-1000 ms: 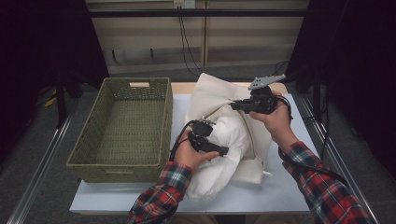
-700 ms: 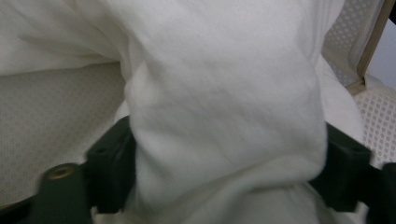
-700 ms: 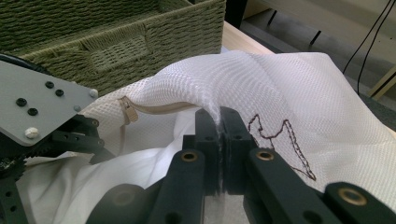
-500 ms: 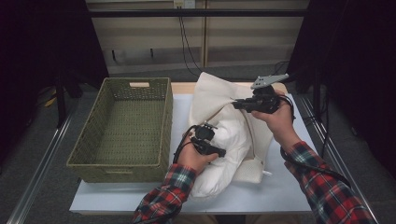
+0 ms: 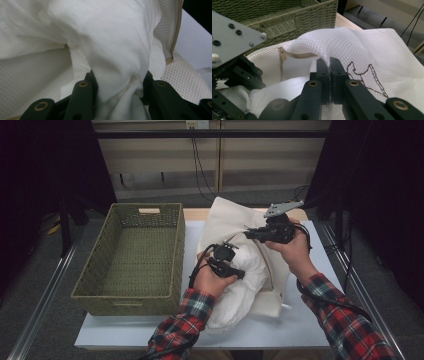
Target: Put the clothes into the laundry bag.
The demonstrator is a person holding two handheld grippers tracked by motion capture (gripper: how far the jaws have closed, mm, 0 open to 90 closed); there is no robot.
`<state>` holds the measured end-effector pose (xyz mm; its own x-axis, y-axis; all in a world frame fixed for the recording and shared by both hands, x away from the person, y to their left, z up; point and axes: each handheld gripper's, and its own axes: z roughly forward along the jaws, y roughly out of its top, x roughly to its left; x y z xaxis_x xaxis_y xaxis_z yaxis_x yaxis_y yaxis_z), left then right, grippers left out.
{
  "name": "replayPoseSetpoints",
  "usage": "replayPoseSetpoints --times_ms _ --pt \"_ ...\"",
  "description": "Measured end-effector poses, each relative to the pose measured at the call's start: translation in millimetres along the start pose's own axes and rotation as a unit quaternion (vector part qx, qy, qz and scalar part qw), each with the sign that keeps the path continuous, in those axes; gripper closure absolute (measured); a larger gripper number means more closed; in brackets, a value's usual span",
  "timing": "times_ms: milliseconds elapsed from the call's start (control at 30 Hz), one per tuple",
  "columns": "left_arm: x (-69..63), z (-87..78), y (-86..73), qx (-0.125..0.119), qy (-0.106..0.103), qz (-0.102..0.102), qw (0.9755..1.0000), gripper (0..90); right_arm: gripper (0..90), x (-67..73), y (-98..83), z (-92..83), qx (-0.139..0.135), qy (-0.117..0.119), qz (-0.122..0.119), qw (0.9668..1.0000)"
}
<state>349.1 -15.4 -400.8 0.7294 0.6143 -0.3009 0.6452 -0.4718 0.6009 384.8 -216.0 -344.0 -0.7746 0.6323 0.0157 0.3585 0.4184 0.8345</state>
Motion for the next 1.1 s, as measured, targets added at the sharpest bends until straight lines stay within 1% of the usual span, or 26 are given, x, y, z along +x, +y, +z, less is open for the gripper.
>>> replayPoseSetpoints --times_ms 67,133,167,267,300,333,367,433,467,533,567,600,667,700,733,800,833,867,900,933,1000,1033,1067,1100 --pt "0.9 -2.0 3.5 -0.004 -0.006 0.007 0.9999 66.8 87.3 -0.2 0.9 -1.0 -0.002 0.000 -0.002 1.0000" --pt "1.0 -3.6 6.8 -0.012 -0.012 0.007 0.9998 67.0 87.3 0.2 1.8 -2.5 -0.002 0.000 -0.001 1.0000" --pt "-0.3 -4.2 8.6 -0.021 -0.012 0.003 0.9997 67.1 87.4 0.3 2.2 -3.4 -0.003 0.001 -0.001 1.0000" --pt "-2.1 -6.4 15.2 -0.027 -0.010 0.020 0.9994 67.3 87.4 0.1 2.6 -4.4 -0.004 0.003 -0.001 1.0000" --pt "-3.0 -5.7 16.9 -0.035 -0.009 0.021 0.9991 67.2 87.4 0.1 2.6 -4.4 -0.004 0.004 -0.002 1.0000" --pt "-3.3 -4.7 18.8 -0.036 -0.011 0.022 0.9991 67.2 87.4 -0.1 2.5 -4.7 -0.004 0.003 -0.002 1.0000" --pt "-4.1 -3.9 20.6 -0.039 -0.007 0.022 0.9990 67.1 87.4 0.0 2.6 -5.3 -0.003 0.004 0.001 1.0000" --pt "-4.7 -2.1 23.7 -0.047 0.000 0.032 0.9984 66.9 87.4 -0.2 3.3 -7.0 -0.005 0.003 0.000 1.0000" --pt "-4.9 -0.6 24.7 -0.053 0.001 0.032 0.9981 66.8 87.4 -0.2 3.7 -7.5 -0.006 0.004 0.001 1.0000" --pt "-5.2 5.5 25.0 -0.066 0.006 0.035 0.9972 65.9 87.4 -0.8 4.4 -9.0 -0.005 0.003 -0.002 1.0000" --pt "-4.7 9.0 24.8 -0.067 0.007 0.038 0.9970 65.4 87.4 -0.9 4.8 -9.9 -0.005 0.004 -0.002 1.0000" --pt "-3.6 13.3 24.2 -0.067 0.005 0.037 0.9971 64.4 87.4 -1.2 4.8 -10.4 -0.005 0.004 0.000 1.0000" --pt "-0.3 20.9 22.2 -0.072 -0.003 0.030 0.9969 60.1 87.4 -1.8 4.7 -11.4 -0.006 0.002 0.000 1.0000" --pt "0.9 23.7 21.2 -0.070 -0.004 0.028 0.9971 57.8 87.4 -2.2 4.3 -11.3 -0.006 0.001 -0.001 1.0000" --pt "2.1 25.6 20.0 -0.072 -0.007 0.021 0.9972 55.1 87.4 -2.8 3.6 -11.4 -0.005 0.001 -0.002 1.0000" --pt "5.3 28.0 18.3 -0.069 -0.015 0.019 0.9973 43.8 87.4 -3.7 2.2 -11.2 -0.004 0.000 0.000 1.0000" --pt "5.4 27.3 17.7 -0.068 -0.008 0.025 0.9974 40.4 87.4 -4.1 1.3 -10.8 -0.002 0.000 0.002 1.0000" --pt "4.4 26.3 17.3 -0.065 -0.003 0.026 0.9975 37.9 87.4 -4.8 0.5 -10.2 -0.003 0.000 0.002 1.0000" --pt "3.9 24.9 17.0 -0.067 0.001 0.026 0.9974 33.5 87.4 -5.0 -0.2 -9.7 -0.003 0.000 0.004 1.0000" --pt "4.1 22.6 16.5 -0.063 0.002 0.026 0.9977 28.8 87.4 -5.1 -0.7 -9.1 -0.003 -0.001 0.003 1.0000" --pt "4.3 18.4 15.4 -0.060 0.008 0.022 0.9979 21.9 87.4 -4.6 -1.5 -7.9 0.000 -0.001 0.005 1.0000" --pt "3.8 16.4 14.5 -0.061 0.010 0.025 0.9978 18.9 87.4 -4.7 -1.8 -7.3 0.000 -0.001 0.004 1.0000" --pt "3.5 14.1 13.7 -0.057 0.013 0.029 0.9979 17.7 87.4 -4.9 -1.8 -6.6 -0.001 -0.002 0.002 1.0000" --pt "3.5 11.7 12.6 -0.056 0.018 0.028 0.9979 14.9 87.4 -4.9 -1.7 -6.1 -0.001 -0.002 0.001 1.0000"
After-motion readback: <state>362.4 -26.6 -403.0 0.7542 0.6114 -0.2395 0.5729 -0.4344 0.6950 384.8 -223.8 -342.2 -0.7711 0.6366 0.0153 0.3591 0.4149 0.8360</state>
